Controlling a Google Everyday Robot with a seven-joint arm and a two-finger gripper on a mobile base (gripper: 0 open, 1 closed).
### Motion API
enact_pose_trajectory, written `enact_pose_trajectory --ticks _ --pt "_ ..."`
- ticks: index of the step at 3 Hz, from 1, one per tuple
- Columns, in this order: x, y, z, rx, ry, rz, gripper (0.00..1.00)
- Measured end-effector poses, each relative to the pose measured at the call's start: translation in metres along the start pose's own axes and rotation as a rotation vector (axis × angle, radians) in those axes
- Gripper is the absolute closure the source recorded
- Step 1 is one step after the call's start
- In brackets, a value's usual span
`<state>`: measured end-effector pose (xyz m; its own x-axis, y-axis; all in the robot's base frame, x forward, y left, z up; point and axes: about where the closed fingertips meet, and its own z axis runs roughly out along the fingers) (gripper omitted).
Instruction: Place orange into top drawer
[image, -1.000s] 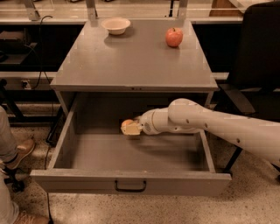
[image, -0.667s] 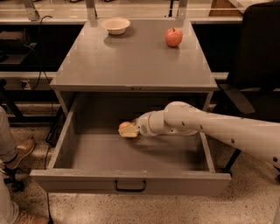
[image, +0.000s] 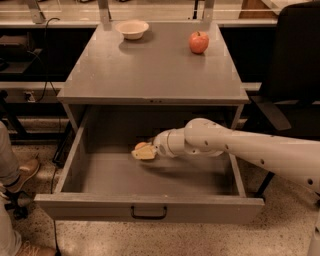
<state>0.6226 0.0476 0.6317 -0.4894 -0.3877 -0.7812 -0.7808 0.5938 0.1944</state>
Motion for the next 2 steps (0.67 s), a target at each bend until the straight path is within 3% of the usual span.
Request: enact_pose_trajectory --ticks 1,2 --pt "0.004 -0.003 -0.008 0.006 -0.001 0.009 0.00" --pt "0.007 -0.014 -0.042 0.036 -0.030 0.030 0.00"
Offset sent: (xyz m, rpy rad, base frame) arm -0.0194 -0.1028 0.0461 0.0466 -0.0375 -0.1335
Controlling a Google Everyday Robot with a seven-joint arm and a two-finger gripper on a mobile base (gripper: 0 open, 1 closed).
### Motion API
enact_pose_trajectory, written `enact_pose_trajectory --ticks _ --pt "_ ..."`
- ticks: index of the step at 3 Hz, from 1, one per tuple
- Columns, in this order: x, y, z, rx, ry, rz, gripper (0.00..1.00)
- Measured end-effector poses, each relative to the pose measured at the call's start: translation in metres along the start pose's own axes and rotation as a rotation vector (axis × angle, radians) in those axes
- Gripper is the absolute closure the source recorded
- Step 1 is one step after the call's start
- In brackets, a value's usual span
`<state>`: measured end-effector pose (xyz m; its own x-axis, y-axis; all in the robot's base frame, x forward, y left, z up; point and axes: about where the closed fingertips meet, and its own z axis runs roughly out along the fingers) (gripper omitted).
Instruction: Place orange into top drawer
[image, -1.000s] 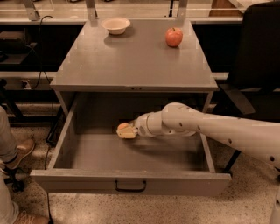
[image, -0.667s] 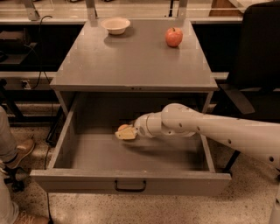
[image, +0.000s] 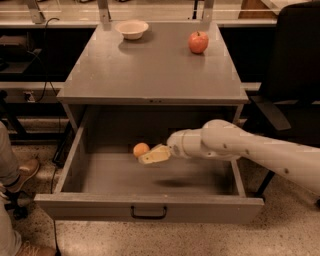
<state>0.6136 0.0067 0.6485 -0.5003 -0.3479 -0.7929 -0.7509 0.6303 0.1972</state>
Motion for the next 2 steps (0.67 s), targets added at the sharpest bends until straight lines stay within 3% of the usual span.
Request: enact_pose_trajectory --ticks 1,2 --pt "0.007 -0.017 -0.098 0.119 -0.046 0.045 0.00" --pt "0.018 -0.030 -0.177 0.222 -0.078 0.091 0.00"
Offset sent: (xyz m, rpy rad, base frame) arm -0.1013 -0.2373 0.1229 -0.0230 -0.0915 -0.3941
